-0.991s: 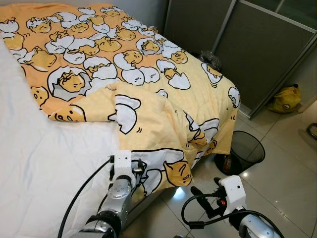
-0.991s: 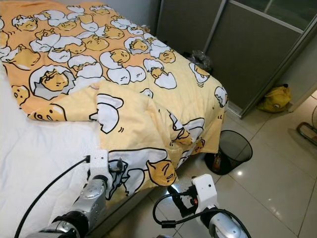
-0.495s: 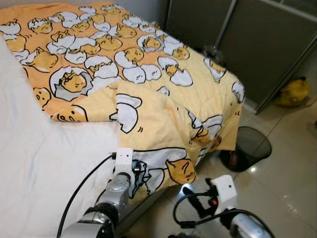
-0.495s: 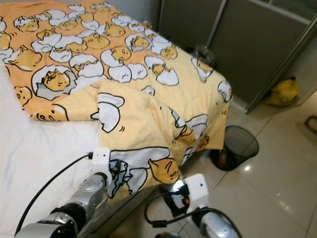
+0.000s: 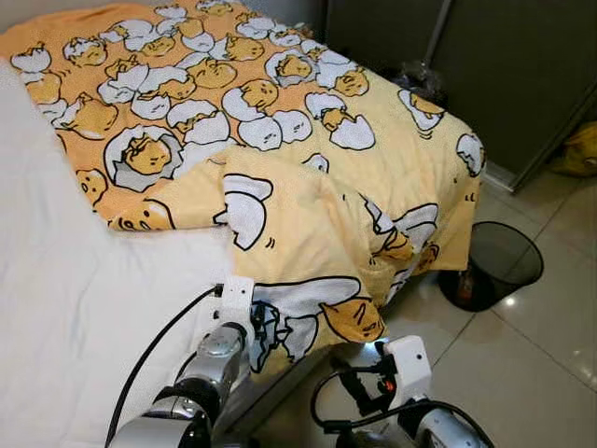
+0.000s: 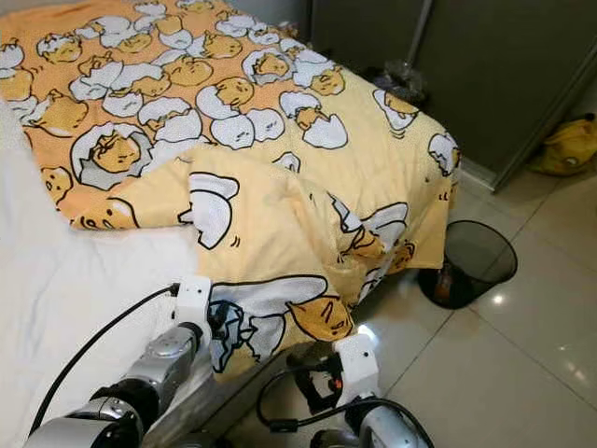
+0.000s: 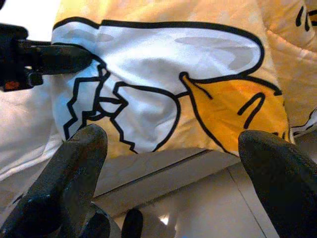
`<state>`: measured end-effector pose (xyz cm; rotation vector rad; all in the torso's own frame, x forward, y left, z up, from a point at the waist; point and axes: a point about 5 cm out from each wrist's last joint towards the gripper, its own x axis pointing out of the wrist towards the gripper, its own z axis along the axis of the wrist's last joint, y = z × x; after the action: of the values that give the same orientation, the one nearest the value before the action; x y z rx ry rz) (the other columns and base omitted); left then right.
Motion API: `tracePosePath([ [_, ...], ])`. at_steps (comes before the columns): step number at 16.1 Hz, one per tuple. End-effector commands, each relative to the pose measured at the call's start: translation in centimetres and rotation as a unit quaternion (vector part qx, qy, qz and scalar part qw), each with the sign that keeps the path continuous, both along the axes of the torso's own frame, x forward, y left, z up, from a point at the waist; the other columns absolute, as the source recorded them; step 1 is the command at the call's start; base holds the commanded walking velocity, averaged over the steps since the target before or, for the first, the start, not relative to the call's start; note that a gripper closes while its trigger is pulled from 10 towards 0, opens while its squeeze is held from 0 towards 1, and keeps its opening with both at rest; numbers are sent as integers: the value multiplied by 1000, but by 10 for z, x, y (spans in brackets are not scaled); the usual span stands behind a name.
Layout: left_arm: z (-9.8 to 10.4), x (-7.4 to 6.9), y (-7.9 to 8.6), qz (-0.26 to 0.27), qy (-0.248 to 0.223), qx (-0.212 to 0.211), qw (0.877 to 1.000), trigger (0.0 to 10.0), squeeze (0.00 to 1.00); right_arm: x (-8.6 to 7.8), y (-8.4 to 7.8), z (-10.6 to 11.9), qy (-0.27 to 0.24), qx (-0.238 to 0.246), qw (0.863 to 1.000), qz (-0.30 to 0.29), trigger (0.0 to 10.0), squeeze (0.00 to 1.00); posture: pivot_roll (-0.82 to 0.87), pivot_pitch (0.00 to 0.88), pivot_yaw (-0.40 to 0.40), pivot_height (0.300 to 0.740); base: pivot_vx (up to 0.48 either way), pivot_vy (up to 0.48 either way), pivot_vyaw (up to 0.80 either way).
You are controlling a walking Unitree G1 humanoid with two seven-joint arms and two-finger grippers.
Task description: Clean up the room
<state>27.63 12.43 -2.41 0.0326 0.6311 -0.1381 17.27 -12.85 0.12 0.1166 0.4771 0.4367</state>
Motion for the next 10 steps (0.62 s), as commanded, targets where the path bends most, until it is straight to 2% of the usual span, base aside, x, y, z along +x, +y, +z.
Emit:
tracePosePath([
  [1,-17,-19,1,1,48,-6,999,0,0,-2,-3,-2,4,-5,1000,-9,10000,0,-38,132,19,740,0,0,0],
  [4,-19,-22,4,-10,43,1,999,0,0,-6,1,-3,11,-2,1000,-4,10000,0,-34,138,22,740,0,0,0],
  [7,-22,-30,6,-68,28,26,997,0,0,-8,4,-6,16,1,1000,1,10000,0,-26,124,32,740,0,0,0],
  [10,-28,-48,15,-149,8,64,987,0,0,-4,3,-5,14,0,1000,-3,10000,0,-26,110,49,740,0,0,0],
])
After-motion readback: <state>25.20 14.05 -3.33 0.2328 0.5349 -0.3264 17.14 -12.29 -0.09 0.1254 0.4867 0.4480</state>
